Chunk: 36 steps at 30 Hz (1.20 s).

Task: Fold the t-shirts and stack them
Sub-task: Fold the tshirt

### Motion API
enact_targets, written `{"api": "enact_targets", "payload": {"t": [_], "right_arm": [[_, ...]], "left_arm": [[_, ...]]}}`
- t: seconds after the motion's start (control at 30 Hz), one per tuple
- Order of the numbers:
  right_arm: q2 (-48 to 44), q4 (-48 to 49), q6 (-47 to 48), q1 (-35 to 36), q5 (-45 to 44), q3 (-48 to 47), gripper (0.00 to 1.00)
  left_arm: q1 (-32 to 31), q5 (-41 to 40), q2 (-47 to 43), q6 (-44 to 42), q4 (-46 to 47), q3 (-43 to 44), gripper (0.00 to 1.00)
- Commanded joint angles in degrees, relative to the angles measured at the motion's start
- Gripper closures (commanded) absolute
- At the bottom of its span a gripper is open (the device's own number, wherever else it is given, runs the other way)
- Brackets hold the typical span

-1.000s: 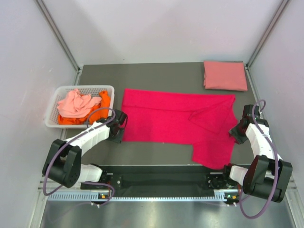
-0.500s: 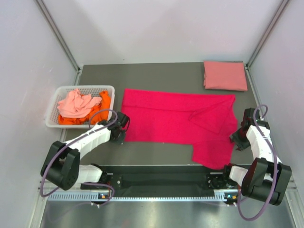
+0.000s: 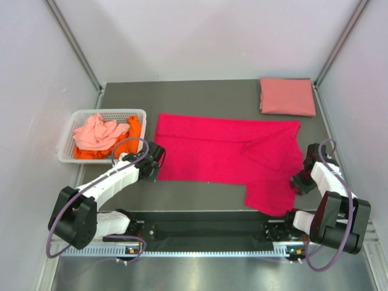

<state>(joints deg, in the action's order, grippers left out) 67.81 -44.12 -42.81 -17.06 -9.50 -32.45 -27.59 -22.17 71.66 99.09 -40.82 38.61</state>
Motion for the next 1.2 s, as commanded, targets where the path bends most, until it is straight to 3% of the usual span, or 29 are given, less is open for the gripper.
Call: {"api": "enact_targets", "payload": {"t": [0.0, 0.17, 0.23, 0.27, 0.3, 0.5, 1.1, 1.17], "right_arm": [[2.06, 5.18, -0.26, -0.17, 0.88, 1.86, 0.69], [-0.04, 2.56, -0.17, -0.17, -1.57, -0.33, 0.80], [-1.62, 2.02, -0.08, -0.17, -1.67, -1.21, 0.80], [-1.98, 1.76, -0.17, -0.17, -1.67, -1.39, 0.81], [-2.50, 1.67, -0.17, -0.17, -1.58, -1.57, 0.83], [-2.24, 2.46, 0.36, -0.25, -0.70, -0.43, 0.98], [-6.37, 3.25, 1.67, -0.17, 0.80, 0.63, 1.00], [-6.46, 3.42, 1.67, -0.17, 0.71, 0.63, 1.00]], "left_arm": [[-0.27, -4.37, -2.66, 0.05, -2.33, 1.91, 1.00], [-0.27, -4.28, -2.75, -1.27, -4.09, 1.91, 1.00], [-0.27, -3.49, -2.93, -1.18, -5.32, 1.47, 0.91], [-0.27, -2.45, -3.10, -1.18, -5.24, 1.03, 0.76], [-0.27, -2.00, -3.10, -1.09, -4.54, 0.07, 0.70], [-0.27, -1.64, -0.65, -0.04, -4.97, 0.23, 0.56], [-0.27, -1.91, 9.81, 4.71, -3.74, 0.85, 0.58], [-0.27, -2.17, 10.34, 4.45, -3.48, 0.50, 0.64]]}}
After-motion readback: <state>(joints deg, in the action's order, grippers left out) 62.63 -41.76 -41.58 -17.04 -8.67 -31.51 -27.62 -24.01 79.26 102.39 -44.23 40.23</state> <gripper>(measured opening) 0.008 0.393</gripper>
